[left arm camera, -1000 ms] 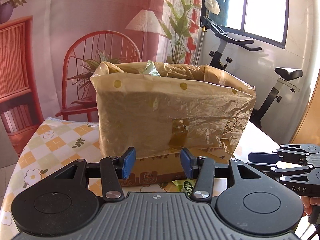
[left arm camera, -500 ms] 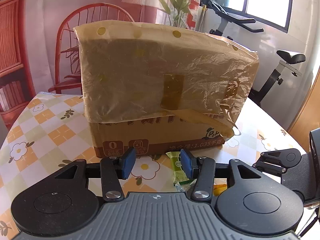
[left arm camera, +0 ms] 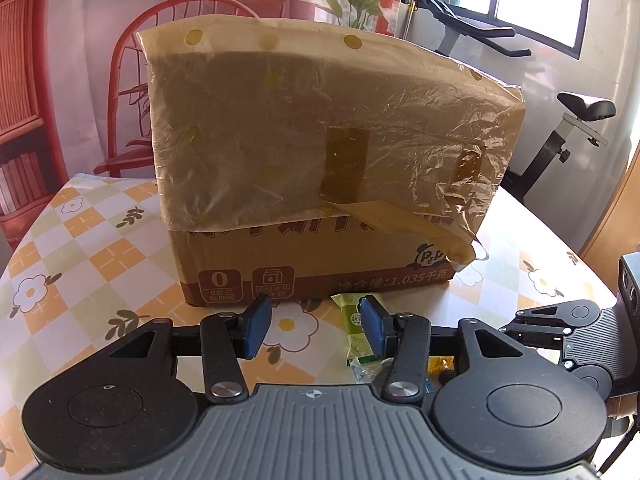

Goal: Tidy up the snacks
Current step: 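Grasp the yellow wafer packet with the right tool while the left grasps the green pastry packet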

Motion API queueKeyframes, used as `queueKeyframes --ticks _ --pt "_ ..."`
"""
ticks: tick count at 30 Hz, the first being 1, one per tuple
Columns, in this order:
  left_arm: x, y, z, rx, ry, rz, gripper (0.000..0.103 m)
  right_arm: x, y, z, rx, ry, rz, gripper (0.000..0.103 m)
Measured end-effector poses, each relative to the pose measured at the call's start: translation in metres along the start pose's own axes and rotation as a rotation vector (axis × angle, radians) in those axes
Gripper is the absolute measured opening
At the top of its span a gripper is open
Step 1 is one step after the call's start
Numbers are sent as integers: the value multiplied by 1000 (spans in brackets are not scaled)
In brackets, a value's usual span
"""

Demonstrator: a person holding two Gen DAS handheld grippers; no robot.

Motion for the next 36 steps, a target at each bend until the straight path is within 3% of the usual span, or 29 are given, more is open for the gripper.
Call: queueKeyframes --ticks 7,17,28,32,34,36 --pt "-13 23 -14 -24 -1 41 52 17 -6 -25 -196 69 -160 35" --pt "-35 69 -31 -15 28 110 52 17 -22 -50 -336 202 -280 35" --pt "-53 100 -47 7 30 148 57 16 -17 -45 -310 202 -265 35" --pt "-58 104 -54 33 87 126 58 16 -17 -45 -306 203 -271 35" --pt "-59 103 -57 34 101 122 43 16 -18 -45 -305 204 -274 35" --pt "-59 100 -58 27 96 126 40 16 -18 -45 -302 204 -274 35"
Point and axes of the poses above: each gripper's, at about its wrist camera, not at the fingertips, and y roughly the way its jaws point, z to its left, x to its top, the point moved 9 cm from there along y, roughly the way its jaws point, and after that the axes turned 14 degrees about -z, right-handed, at the moved point
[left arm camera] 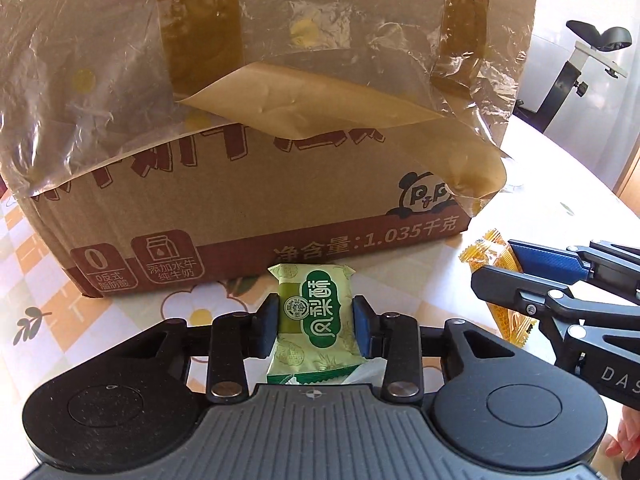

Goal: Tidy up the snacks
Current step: 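Grasp the yellow wafer packet with the right tool while the left grasps the green pastry packet, then carry the green pastry and yellow wafer packets into the box and open both tools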

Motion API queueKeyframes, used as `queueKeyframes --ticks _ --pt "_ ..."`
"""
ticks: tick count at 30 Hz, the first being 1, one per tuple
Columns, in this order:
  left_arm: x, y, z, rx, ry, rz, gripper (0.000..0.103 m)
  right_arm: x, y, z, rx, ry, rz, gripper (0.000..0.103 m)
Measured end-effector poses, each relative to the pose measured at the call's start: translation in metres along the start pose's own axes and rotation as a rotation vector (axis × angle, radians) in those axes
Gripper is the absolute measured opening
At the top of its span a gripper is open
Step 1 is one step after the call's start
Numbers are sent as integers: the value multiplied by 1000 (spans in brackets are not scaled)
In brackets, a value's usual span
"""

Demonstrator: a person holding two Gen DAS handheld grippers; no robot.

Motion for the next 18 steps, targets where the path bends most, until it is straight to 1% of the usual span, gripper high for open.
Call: queueKeyframes --ticks 7,12,15,18 --pt "11 -30 7 45 -28 -81 40 0 0 1 14 2 2 35" --pt "20 -58 17 74 -78 -145 40 0 -1 2 18 5 -3 35" --pt "21 -76 27 97 -92 -169 40 1 -1 1 20 6 -6 35" --pt "22 -97 46 130 -110 -185 40 0 -1 2 21 7 -7 35"
Point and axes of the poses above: each gripper's, at about its wrist camera, not at the fingertips, and y roughly the way its jaws point, z to its left, x to its top, the point moved 9 cm from there along y, roughly the way its jaws point, and after that the axes turned 14 degrees about -z, right-handed, at the moved point
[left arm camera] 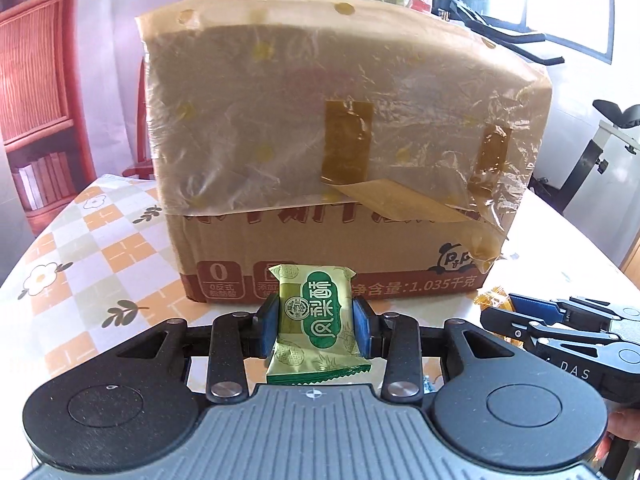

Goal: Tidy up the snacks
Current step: 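Carry the green pastry and yellow wafer packets into the box and open both tools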

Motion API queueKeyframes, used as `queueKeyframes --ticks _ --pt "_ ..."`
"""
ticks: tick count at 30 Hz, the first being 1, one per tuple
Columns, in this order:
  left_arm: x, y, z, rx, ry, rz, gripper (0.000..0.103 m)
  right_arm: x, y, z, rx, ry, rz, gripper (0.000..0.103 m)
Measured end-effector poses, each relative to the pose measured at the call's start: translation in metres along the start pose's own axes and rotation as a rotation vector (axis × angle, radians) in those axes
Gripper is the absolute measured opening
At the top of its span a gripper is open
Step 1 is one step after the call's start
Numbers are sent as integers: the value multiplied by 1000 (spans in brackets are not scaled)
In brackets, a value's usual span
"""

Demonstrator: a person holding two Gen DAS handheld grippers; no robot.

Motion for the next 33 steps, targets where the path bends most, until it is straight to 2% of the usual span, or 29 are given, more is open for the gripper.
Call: queueKeyframes --ticks 4,8,11,14,17,23,26,29,33 --pt "3 -15 25 24 -22 6 40 0 0 0 0 -2 3 35" --pt "-1 -24 33 33 -28 5 40 0 -2 0 1 -7 -1 35" --pt "2 -31 36 32 -29 -16 40 3 -8 1 0 -22 -17 35" --pt "6 -33 30 23 -31 -38 32 9 -17 4 -7 -42 -46 35" --pt "10 -34 24 3 -24 -47 32 15 -24 8 -8 -63 -66 35" --pt "-2 -29 34 -15 -97 7 33 23 -27 13 4 -64 -83 35" --pt "-8 -33 43 -29 -119 52 40 20 -28 17 18 -36 -75 35" --pt "-21 -40 40 -89 -46 91 54 15 -28 22 30 -35 -67 35" --pt "-43 -42 39 -107 42 140 55 7 -28 23 31 -20 -52 35"
Point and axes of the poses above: each gripper's, at about its wrist camera, not at the fingertips, and y roughly the way its jaws point, z to its left, x to its top, the point moved 9 cm from there along y, roughly the way its jaws point, and after that the axes turned 14 degrees about -z, right-handed, at the moved point
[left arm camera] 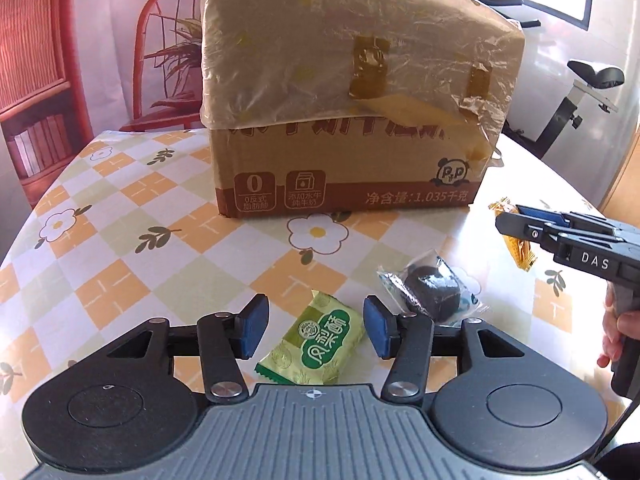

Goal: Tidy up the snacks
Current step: 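Carry the green pastry and yellow wafer packets into the box and open both tools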

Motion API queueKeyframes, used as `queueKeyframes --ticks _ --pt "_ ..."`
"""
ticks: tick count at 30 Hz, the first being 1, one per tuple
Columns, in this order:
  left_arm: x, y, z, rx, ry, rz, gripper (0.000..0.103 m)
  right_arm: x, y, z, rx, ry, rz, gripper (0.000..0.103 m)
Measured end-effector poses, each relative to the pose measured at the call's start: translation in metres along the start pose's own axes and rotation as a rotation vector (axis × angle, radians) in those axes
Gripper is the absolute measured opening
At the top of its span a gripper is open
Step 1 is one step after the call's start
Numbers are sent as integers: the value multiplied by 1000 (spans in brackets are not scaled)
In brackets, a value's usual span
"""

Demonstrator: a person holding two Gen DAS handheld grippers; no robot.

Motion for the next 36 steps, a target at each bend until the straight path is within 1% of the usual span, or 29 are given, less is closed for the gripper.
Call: queueKeyframes --ticks 3,7,8,9,12,15,19,21,26,28,30,33,36 --pt "-14 8 -1 -7 29 35 55 -2 -1 -3 -6 11 5 35" --pt "-22 22 -9 6 82 47 56 -3 -3 -4 -11 18 7 35" --pt "-23 24 -11 2 91 40 53 -3 -3 -4 -11 19 7 35" --pt "-22 25 -13 -9 97 31 42 -3 -3 -4 -12 18 6 35" --pt "-21 21 -16 -9 99 23 40 -1 -5 -3 -11 8 2 35" --pt "-9 13 -11 1 59 -18 40 2 -7 1 -8 -10 -13 35" --pt "25 -1 -2 15 -6 -114 40 17 -11 6 0 -32 -51 35" --pt "53 -10 -1 19 -10 -185 40 29 -12 10 10 -40 -83 35" --pt "114 -25 -4 22 3 -332 40 77 -12 19 40 -59 -190 35" --pt "145 -29 -6 17 3 -389 40 99 -9 23 52 -79 -229 35" --pt "171 -27 -9 15 18 -428 40 120 -3 27 67 -102 -263 36" --pt "209 -21 -19 9 62 -464 40 153 10 31 80 -144 -310 35" --pt "241 -12 -25 35 107 -490 40 182 33 30 75 -188 -335 35"
Point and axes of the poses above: each gripper's, at about its wrist camera, not at the fingertips, and y roughly the way its jaws point, z to its left, x to its top, the point moved 9 cm from there along y, roughly the way its jaws point, and after that the axes turned 14 degrees about -z, right-handed, at the moved point
